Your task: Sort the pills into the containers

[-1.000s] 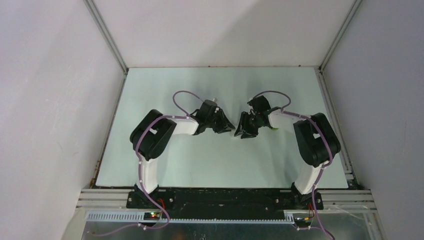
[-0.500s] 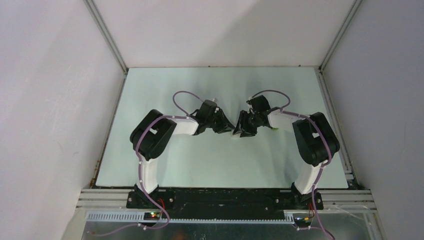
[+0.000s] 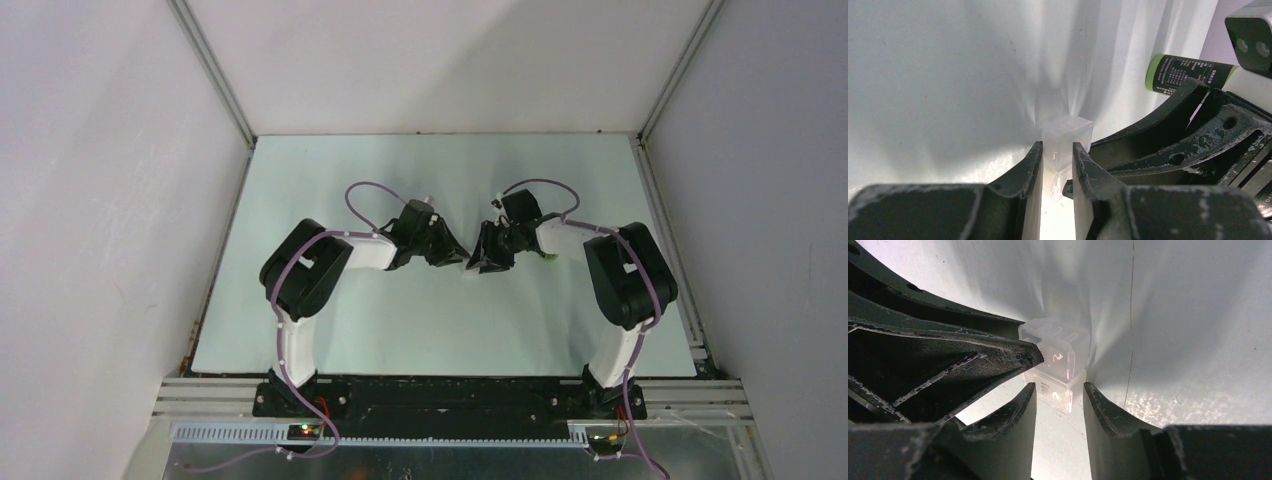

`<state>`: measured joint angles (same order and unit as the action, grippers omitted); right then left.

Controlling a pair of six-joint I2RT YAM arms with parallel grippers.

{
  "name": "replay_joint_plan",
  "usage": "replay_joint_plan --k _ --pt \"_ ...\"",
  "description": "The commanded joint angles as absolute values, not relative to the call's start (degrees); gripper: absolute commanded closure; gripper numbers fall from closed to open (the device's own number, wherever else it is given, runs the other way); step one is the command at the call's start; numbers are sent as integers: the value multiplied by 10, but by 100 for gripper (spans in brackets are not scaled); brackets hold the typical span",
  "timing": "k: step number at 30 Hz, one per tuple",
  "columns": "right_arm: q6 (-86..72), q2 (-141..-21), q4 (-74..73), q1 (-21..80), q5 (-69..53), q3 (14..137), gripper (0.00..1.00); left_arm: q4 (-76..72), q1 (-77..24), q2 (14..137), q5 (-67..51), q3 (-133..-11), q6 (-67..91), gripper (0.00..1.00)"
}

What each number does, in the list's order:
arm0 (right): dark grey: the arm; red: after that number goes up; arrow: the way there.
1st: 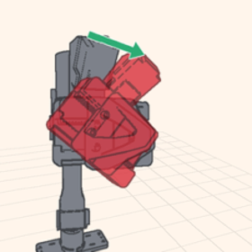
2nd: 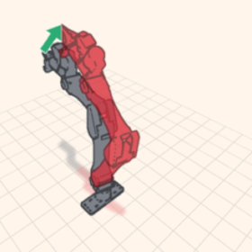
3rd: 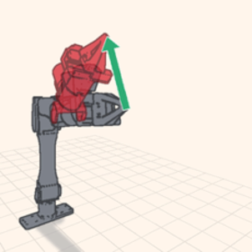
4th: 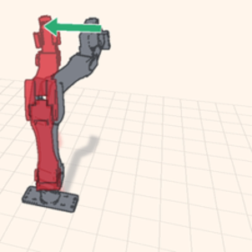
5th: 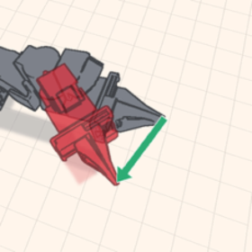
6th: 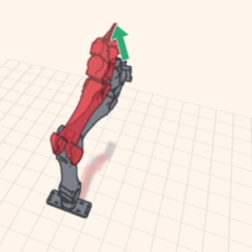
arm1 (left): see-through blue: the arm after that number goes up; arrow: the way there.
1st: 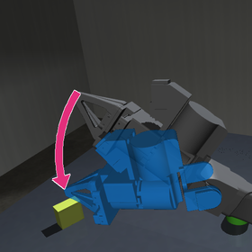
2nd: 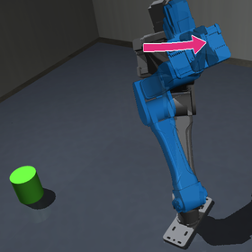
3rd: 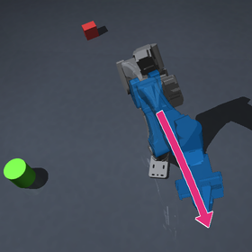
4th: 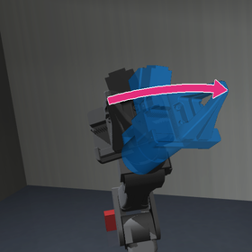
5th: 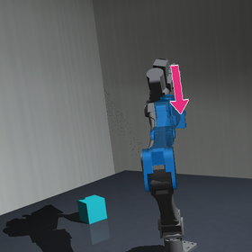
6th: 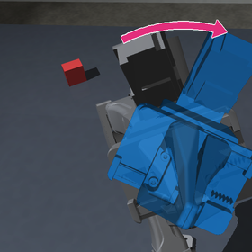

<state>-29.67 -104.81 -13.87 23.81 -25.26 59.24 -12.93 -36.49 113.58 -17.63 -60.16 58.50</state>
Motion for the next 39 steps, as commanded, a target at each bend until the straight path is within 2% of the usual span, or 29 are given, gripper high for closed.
replay_joint_plan --k 1,11,14,19,26,30,32,36,38,39 --pt "-257 -1093 -172 250 -181 588 61 -83 -366 1151 -145 -587 583 78" --pt "-285 -1100 -181 254 -131 578 73 -74 -366 1147 -138 -587 580 83" --pt "-284 -1094 -179 254 -132 576 74 -74 -366 1143 -138 -588 574 84" --pt "-287 -1056 -175 251 -158 575 68 -71 -367 1129 -139 -596 565 79" --pt "-288 -984 -223 248 -178 615 52 -57 -362 1087 -137 -641 545 70" --pt "-284 -933 -269 246 -155 649 43 -22 -359 1055 -107 -673 501 57" --pt "-283 -906 -295 241 -140 661 38 6 -354 1037 -88 -682 468 46" --pt "-276 -829 -354 222 -96 668 30 44 -339 980 -61 -664 412 12" --pt "-272 -780 -384 209 -58 669 27 56 -332 938 -44 -643 376 2" --pt "-271 -744 -394 198 -45 669 26 78 -328 908 -36 -635 367 1"
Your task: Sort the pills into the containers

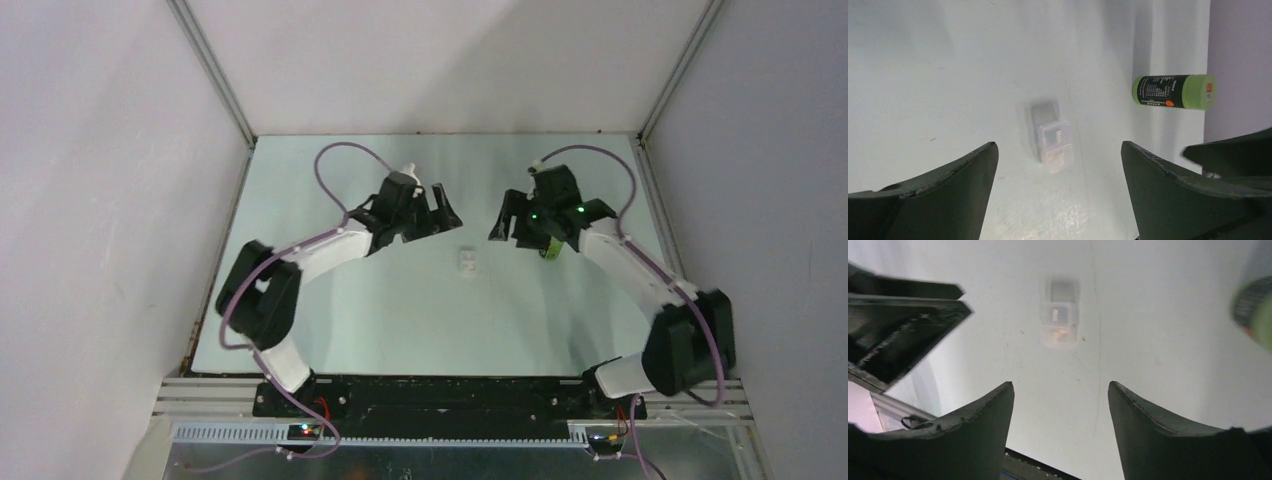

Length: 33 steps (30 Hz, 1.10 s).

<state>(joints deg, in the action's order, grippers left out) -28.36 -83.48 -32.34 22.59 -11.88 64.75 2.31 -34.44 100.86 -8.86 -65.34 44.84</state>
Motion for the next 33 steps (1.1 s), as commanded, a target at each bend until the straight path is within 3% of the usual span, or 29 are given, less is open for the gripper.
replay_joint_plan --k 1,8,13,24,33 --pt "-271 -723 -414 192 -17 668 25 96 -326 892 -14 -635 352 1" --pt "-253 -515 -490 89 127 675 16 242 -323 700 148 -629 248 1" --pt "-232 -416 -554 57 258 735 1 299 -324 552 217 -609 200 1" --pt "-223 -320 -609 55 372 915 1 431 -324 327 296 -634 192 1" --pt "-251 -298 -628 55 363 948 1 477 -324 202 321 -618 217 1"
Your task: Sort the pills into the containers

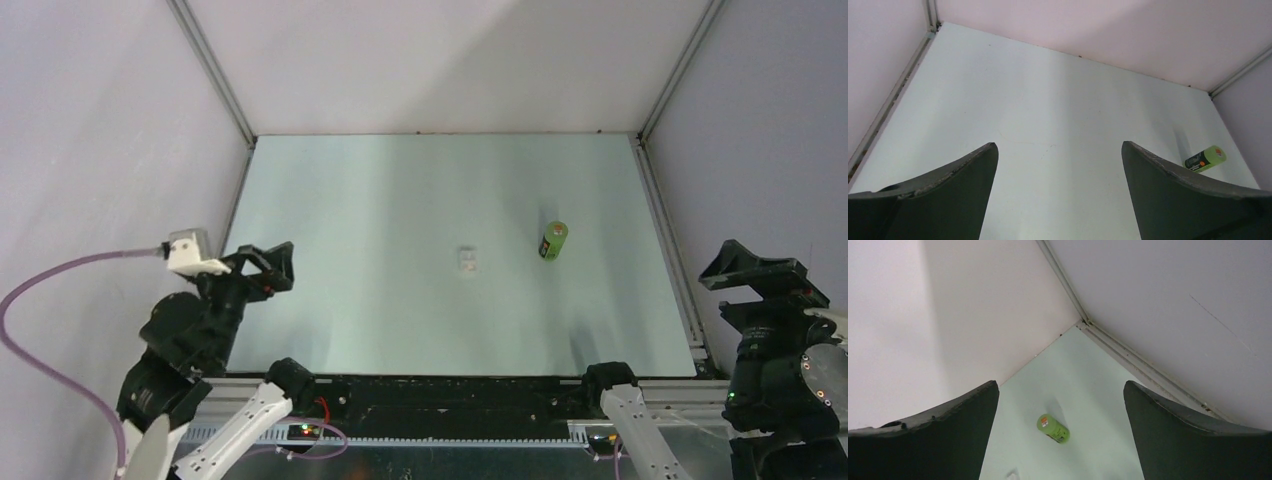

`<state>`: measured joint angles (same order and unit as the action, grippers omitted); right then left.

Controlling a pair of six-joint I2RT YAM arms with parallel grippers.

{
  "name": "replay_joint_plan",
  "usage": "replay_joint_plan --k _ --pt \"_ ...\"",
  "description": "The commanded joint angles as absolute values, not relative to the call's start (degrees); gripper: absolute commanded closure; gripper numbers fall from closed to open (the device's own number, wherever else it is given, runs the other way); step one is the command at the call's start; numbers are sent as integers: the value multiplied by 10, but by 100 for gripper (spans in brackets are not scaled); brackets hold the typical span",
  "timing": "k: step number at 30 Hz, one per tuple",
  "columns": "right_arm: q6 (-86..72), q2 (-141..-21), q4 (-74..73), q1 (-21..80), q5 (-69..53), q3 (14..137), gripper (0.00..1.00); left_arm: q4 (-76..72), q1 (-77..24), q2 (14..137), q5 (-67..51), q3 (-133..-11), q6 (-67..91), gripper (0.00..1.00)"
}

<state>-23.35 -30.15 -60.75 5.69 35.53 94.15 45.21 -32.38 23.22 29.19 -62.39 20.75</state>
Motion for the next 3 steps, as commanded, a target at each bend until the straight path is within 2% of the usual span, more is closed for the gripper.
replay_joint_plan --k 1,3 --pt "-256 -299 -631 55 358 948 1 478 -324 197 327 -615 219 1" --pt "-262 -299 -634 55 351 944 1 481 -324 187 329 -611 219 1"
